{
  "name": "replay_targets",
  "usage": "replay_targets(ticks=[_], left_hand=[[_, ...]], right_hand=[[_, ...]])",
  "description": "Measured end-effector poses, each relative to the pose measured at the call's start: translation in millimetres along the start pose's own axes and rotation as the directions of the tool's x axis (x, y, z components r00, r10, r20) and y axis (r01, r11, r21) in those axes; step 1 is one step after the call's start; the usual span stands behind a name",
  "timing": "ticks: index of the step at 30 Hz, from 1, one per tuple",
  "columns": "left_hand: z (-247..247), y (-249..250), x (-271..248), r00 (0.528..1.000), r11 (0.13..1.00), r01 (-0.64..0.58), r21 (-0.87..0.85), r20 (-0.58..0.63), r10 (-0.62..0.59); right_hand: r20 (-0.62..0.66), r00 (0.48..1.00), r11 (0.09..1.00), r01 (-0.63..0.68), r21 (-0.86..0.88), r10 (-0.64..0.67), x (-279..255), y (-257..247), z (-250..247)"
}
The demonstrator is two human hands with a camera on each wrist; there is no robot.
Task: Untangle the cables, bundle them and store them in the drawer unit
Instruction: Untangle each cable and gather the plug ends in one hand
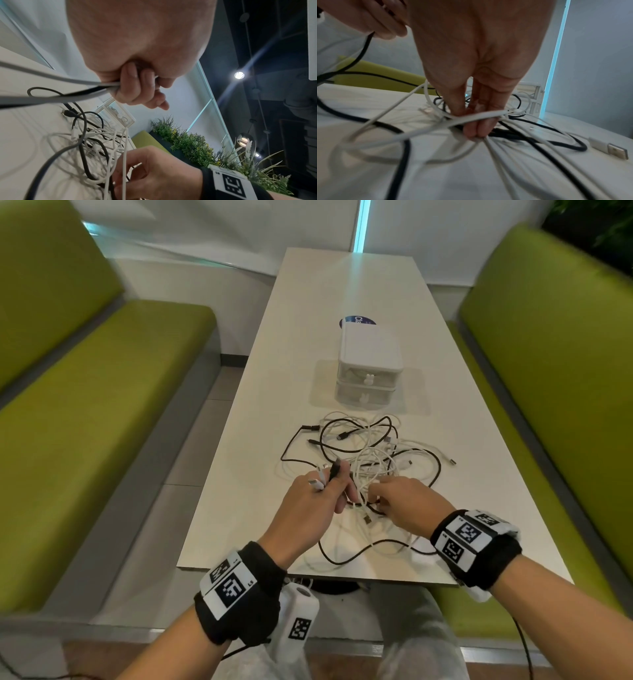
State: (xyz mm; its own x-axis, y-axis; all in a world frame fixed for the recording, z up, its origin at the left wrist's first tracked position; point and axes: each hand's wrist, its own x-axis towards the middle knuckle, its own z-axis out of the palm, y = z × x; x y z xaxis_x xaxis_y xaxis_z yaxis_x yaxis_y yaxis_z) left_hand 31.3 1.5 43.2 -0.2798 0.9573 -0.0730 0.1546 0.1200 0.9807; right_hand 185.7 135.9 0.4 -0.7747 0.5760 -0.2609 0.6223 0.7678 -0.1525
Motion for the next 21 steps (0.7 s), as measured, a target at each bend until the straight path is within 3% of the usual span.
replay_targets(ticks=[12,17,21], left_hand=[[5.6,-1.0,0.8,1.000,0.999,-0.003,0.051,0.012,0.003],[5.9,0.0,0.2,1.000,0.999,0.000,0.049,0.011,-0.001],[0.5,-0.1,-1.3,1.000,1.000,-0.020,0.024,0.002,0.020]], right_hand=[[-0.004,0.993,0.988,0.119,-0.095,-0.120,-17.0,11.8,2.7],[-0.013,1.000,0.986,0.011,-0.169,-0.014,-14.5,2.0,10.1],[-0.205,0.963,0.984,-0.167,0.062,0.176,-16.3,-5.9,1.5]])
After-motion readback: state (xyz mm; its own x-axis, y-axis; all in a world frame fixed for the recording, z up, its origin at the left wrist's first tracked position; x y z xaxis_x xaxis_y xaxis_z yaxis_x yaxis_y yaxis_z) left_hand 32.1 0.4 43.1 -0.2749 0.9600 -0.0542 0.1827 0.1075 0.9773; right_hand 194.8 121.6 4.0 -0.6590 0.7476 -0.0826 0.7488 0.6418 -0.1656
